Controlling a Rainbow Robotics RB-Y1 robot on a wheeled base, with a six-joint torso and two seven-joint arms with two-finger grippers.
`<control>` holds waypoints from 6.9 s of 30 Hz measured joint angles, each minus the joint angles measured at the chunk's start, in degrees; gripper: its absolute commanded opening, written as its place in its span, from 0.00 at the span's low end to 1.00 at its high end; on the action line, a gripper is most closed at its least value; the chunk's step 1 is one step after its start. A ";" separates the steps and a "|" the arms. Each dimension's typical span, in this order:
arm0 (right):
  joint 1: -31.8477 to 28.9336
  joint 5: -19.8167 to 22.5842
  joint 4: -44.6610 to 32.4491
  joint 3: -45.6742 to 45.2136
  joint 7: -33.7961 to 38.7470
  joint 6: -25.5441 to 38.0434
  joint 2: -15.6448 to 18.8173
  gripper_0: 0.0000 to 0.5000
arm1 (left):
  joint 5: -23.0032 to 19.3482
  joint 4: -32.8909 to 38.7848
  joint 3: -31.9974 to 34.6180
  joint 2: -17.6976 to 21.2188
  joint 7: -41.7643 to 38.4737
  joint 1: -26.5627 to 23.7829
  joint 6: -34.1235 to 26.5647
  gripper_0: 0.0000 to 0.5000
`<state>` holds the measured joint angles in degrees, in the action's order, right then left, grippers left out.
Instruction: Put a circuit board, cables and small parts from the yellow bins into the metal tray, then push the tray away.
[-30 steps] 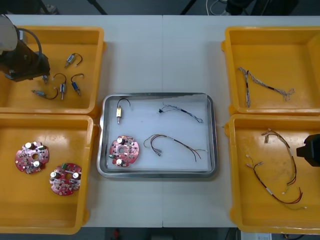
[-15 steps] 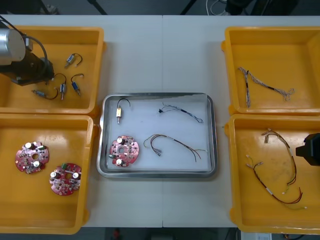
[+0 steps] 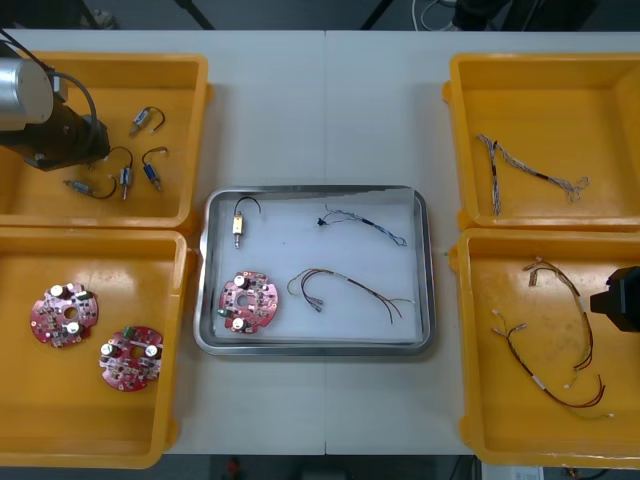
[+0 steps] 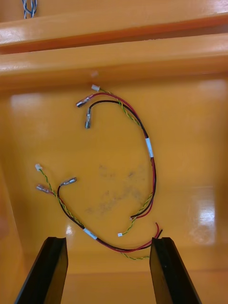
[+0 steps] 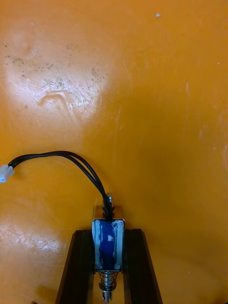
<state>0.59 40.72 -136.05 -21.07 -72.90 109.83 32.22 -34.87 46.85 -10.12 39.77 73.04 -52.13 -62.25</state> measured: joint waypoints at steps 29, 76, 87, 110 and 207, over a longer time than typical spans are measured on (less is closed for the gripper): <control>0.00 0.48 -0.01 0.00 0.00 0.00 0.00 1.00 | -0.04 26.19 3.45 2.78 0.00 0.38 -32.89 0.00; 0.00 0.70 -0.01 0.00 0.01 0.00 0.00 1.00 | -3.22 53.72 -25.23 -8.10 -24.22 4.56 -32.39 0.00; 0.00 0.72 -0.05 0.00 0.01 0.00 0.00 1.00 | -1.77 46.89 -31.25 -9.22 -24.22 4.54 -24.10 0.00; 0.00 0.89 -0.45 0.00 0.01 0.00 0.00 1.00 | -1.36 47.15 -32.53 -9.70 -24.22 4.52 -25.17 1.00; 43.01 -16.35 27.05 87.49 -24.11 -19.13 -10.32 0.00 | -14.87 72.74 27.05 4.95 -6.16 41.88 -47.37 1.00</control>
<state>43.59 24.37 -109.00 66.42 -97.01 90.71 21.90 -49.74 119.59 16.93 44.71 66.87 -10.25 -109.62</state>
